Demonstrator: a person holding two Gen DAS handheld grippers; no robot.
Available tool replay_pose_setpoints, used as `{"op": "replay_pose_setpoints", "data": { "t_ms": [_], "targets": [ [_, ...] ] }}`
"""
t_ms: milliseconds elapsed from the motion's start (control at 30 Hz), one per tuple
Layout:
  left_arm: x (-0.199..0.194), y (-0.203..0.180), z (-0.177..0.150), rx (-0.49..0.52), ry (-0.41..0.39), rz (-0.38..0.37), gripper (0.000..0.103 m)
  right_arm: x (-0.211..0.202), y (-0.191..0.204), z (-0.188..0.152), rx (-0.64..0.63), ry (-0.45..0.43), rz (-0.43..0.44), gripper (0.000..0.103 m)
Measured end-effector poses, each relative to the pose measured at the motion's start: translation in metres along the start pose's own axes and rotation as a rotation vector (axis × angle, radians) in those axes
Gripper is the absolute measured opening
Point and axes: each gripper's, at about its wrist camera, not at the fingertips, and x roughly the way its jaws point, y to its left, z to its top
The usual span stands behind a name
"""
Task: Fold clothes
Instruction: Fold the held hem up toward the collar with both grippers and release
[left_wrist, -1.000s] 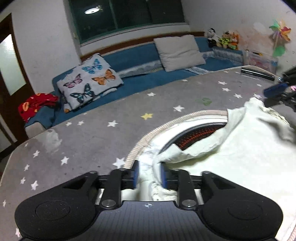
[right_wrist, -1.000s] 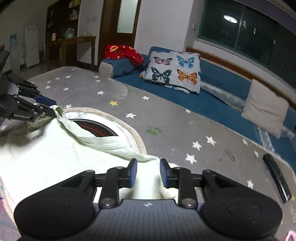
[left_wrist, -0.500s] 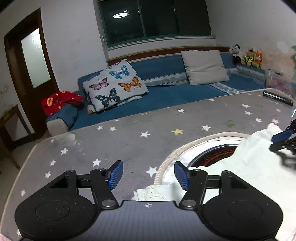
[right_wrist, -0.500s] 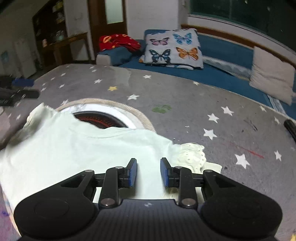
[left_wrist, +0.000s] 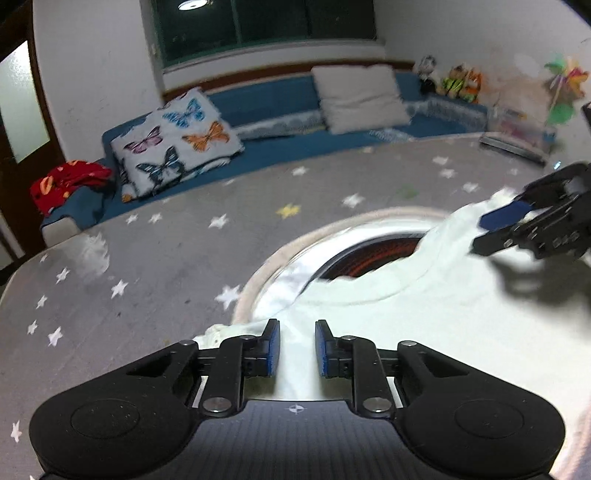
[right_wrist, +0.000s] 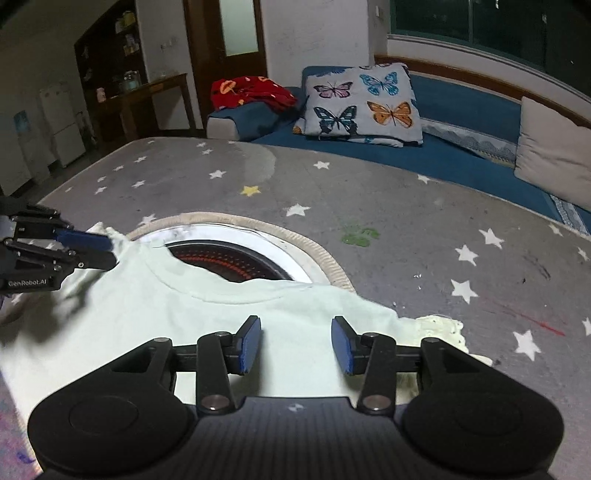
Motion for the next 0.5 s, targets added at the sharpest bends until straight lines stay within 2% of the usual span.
{"op": "replay_pose_setpoints", "data": {
  "t_ms": [200, 333, 500],
  "targets": [
    [-0.014, -0.002, -0.004, -0.016, -0.018, -0.001, 0.015, 0.007, -0.006, 0.002, 0.031, -0.015, -0.024, 0.043],
    [-0.025, -0.003, -0.006, -0.026, -0.033, -0.003, 0.016, -0.003, -0.007, 0.000, 0.036, -0.020, -0.049, 0.053],
    [-0.038, -0.005, -0.010, -0.038, -0.052, -0.006, 0.016, -0.022, -0.003, -0.005, 0.030, -0.013, -0.032, 0.058]
  ]
}}
